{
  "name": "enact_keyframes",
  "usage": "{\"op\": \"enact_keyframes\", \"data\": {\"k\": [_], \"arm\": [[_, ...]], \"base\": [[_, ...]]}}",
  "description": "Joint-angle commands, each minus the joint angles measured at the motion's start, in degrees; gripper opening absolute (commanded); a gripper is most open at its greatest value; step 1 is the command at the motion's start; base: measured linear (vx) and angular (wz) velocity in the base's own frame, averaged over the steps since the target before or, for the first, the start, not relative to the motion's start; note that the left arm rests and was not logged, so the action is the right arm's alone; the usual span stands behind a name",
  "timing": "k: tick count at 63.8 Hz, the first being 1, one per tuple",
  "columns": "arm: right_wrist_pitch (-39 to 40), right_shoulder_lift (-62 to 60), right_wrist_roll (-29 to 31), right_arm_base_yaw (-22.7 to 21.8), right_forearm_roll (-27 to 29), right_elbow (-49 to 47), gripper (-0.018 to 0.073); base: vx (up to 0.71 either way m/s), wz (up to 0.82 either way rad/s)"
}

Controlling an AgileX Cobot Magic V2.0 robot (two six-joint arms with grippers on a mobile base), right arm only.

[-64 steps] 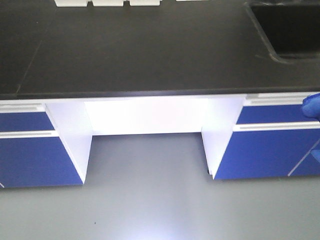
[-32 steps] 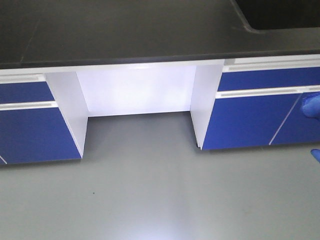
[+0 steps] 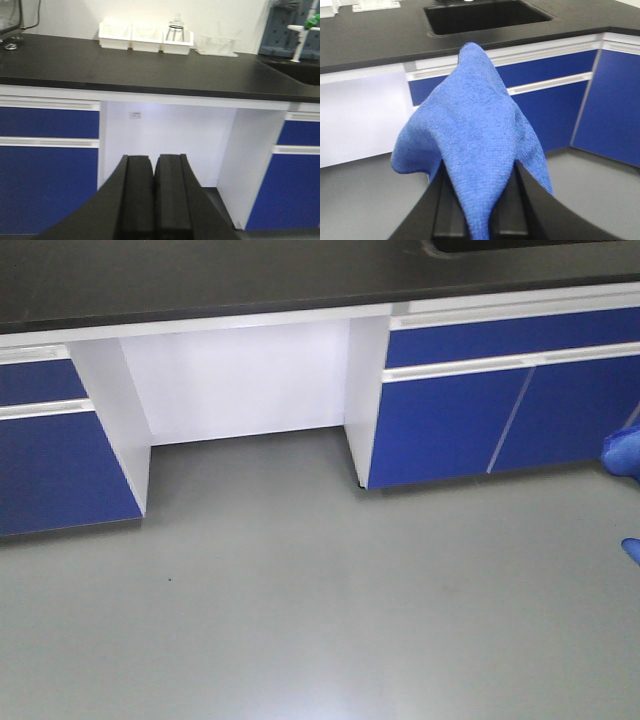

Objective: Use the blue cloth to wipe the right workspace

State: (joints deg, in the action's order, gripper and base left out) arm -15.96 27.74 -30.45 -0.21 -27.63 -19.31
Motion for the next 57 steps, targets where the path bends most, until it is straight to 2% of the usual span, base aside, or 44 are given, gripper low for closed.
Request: {"op": "enact_keyframes", "data": {"k": [1,26,57], "arm": [[4.01,0.19,0.39,-0.19,-1.02,-1.78,-0.0003],[3.32,0.19,0.39,-0.19,-1.02,-1.78,-0.0003],[3.32,0.19,0.39,-0.19,-1.02,-1.78,-0.0003]], "base": [[-0.3,-0.29],[-0.25,-0.43],[-0.16,-0.66]]}}
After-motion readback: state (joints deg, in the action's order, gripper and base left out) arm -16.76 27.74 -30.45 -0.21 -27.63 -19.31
